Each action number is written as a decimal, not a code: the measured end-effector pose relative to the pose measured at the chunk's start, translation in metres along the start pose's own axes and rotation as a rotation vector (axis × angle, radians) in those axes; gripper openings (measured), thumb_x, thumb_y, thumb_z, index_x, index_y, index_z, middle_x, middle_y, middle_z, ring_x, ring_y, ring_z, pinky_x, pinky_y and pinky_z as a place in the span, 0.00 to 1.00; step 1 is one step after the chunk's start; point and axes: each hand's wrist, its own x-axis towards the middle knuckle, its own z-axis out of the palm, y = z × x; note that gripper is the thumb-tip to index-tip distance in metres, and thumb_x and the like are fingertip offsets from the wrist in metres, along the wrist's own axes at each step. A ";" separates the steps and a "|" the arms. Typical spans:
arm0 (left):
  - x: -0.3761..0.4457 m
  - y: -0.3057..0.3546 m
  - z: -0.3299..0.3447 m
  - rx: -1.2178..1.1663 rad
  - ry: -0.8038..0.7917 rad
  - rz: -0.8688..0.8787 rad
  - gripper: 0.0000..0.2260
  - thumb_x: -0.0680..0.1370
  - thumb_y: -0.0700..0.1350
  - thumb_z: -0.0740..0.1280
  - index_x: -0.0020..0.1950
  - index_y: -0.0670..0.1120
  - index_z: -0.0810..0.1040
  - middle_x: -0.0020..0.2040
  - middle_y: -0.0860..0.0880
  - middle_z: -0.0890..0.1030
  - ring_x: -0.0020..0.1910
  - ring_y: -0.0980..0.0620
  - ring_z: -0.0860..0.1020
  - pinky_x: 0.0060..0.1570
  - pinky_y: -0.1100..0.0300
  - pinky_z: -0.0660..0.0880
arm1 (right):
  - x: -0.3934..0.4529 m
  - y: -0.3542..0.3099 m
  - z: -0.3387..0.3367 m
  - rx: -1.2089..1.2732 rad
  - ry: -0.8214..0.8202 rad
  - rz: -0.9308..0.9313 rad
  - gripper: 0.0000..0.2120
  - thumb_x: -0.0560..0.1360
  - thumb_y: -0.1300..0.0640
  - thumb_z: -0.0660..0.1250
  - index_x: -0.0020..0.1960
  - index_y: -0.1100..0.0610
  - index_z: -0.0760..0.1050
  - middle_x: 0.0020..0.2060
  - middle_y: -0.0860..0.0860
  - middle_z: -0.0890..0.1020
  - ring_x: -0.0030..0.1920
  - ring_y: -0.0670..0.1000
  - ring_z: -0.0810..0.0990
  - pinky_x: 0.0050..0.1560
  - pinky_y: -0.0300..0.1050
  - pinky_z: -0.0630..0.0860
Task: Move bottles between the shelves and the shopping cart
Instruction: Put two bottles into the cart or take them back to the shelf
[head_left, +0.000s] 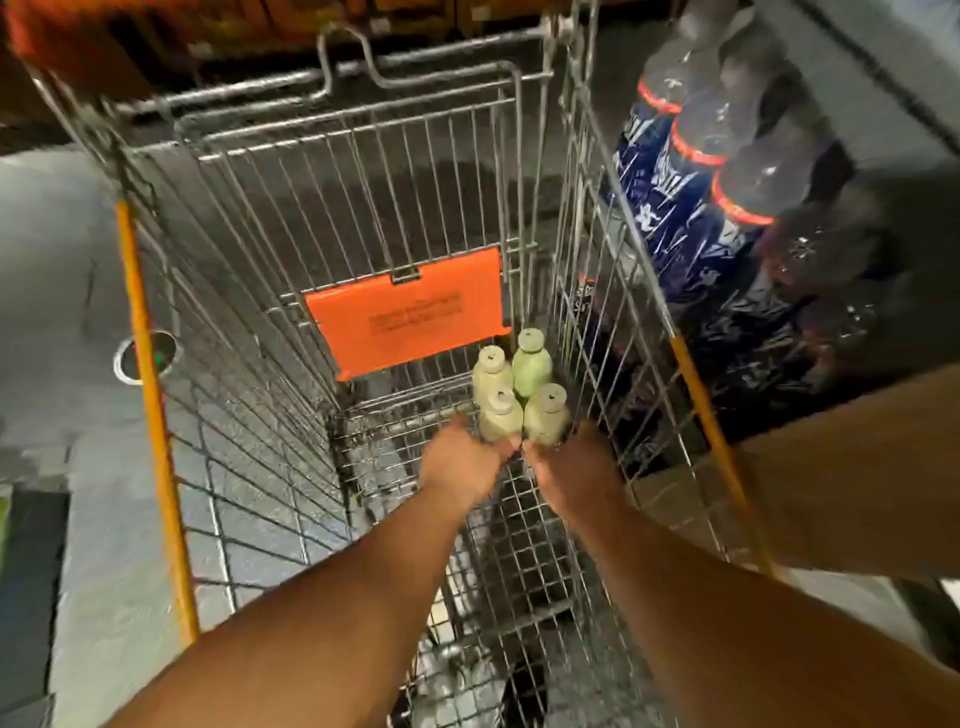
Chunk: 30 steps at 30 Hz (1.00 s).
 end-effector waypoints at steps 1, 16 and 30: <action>0.020 -0.003 0.009 -0.061 -0.011 0.000 0.39 0.72 0.65 0.70 0.74 0.44 0.65 0.56 0.42 0.82 0.51 0.42 0.82 0.48 0.52 0.80 | 0.018 0.005 0.012 0.046 0.056 0.016 0.23 0.73 0.46 0.70 0.61 0.58 0.71 0.43 0.45 0.75 0.39 0.44 0.73 0.38 0.36 0.69; 0.129 -0.019 0.073 -0.258 0.002 0.037 0.28 0.71 0.58 0.74 0.68 0.56 0.71 0.58 0.51 0.81 0.57 0.45 0.79 0.54 0.54 0.77 | 0.108 0.008 0.094 -0.146 0.168 0.069 0.36 0.75 0.48 0.69 0.75 0.61 0.58 0.70 0.62 0.68 0.68 0.62 0.67 0.66 0.56 0.69; 0.060 -0.024 0.001 -0.137 -0.023 0.175 0.20 0.73 0.61 0.71 0.59 0.53 0.73 0.50 0.53 0.82 0.46 0.51 0.81 0.37 0.60 0.76 | 0.038 -0.009 0.042 0.183 0.088 -0.230 0.13 0.69 0.55 0.76 0.48 0.46 0.74 0.39 0.40 0.80 0.37 0.39 0.79 0.30 0.28 0.69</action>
